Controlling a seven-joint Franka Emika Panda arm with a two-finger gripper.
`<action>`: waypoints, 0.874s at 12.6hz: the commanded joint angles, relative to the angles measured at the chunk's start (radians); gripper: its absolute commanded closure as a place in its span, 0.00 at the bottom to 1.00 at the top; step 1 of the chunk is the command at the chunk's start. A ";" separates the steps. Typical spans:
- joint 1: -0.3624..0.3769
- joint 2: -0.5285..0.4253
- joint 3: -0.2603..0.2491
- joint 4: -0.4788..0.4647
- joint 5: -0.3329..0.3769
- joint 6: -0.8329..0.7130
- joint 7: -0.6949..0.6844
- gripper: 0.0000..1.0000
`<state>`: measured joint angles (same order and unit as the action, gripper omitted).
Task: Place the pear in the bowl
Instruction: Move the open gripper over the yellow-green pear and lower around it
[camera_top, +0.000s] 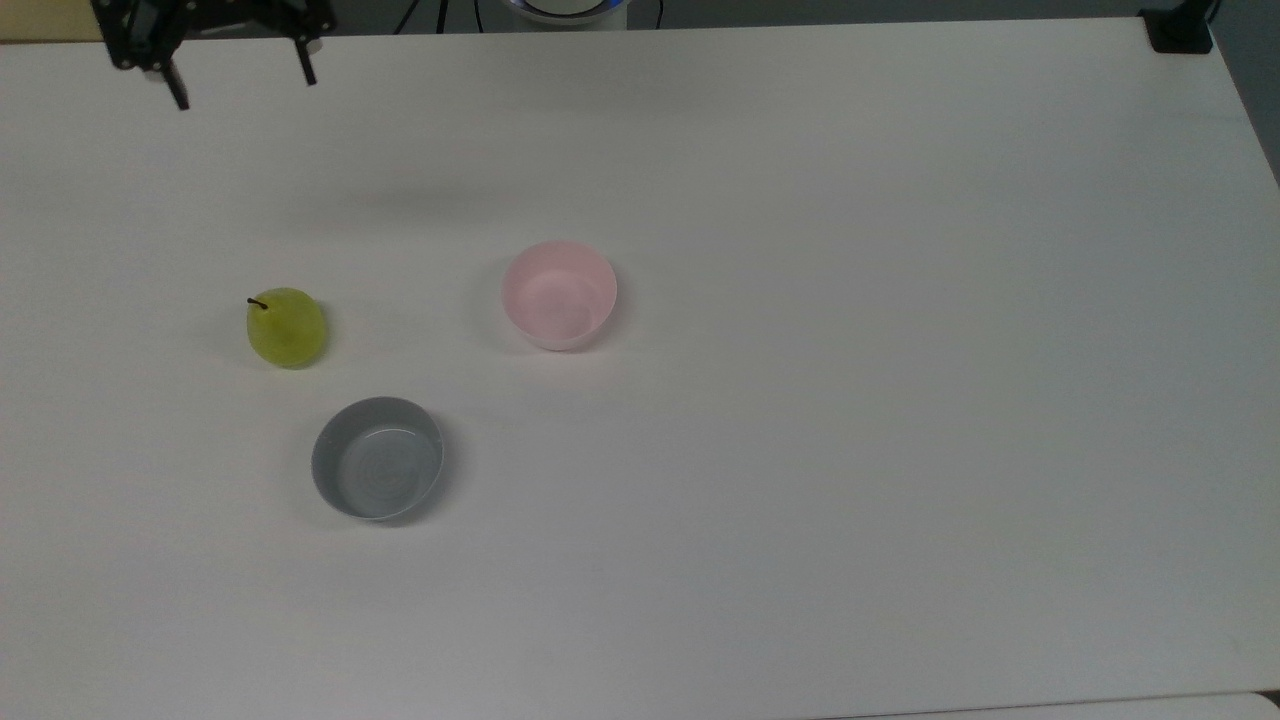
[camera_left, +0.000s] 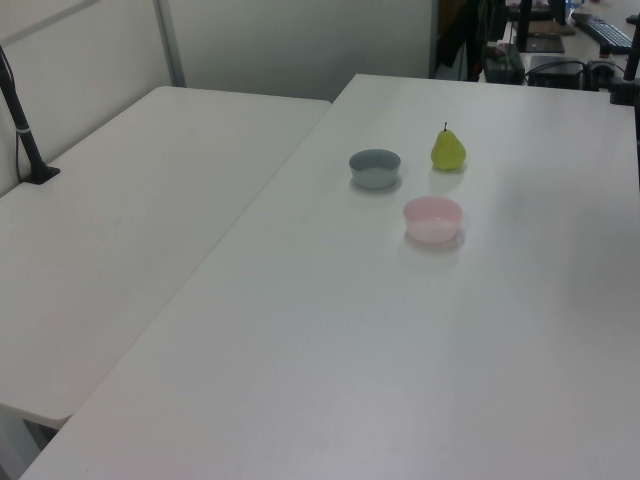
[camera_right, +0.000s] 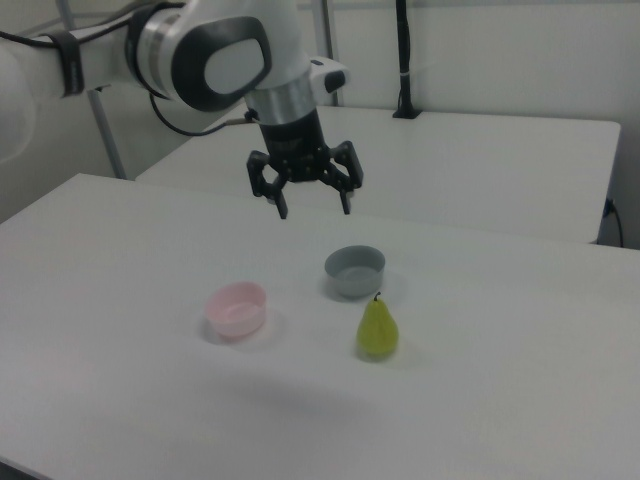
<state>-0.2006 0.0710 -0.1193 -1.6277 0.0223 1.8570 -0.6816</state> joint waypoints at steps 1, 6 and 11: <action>-0.028 0.076 -0.006 0.005 -0.002 0.097 -0.049 0.00; -0.033 0.193 -0.019 -0.052 0.019 0.221 -0.047 0.00; -0.033 0.286 -0.019 -0.072 0.019 0.312 -0.027 0.00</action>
<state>-0.2370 0.3336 -0.1305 -1.6770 0.0256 2.0943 -0.7043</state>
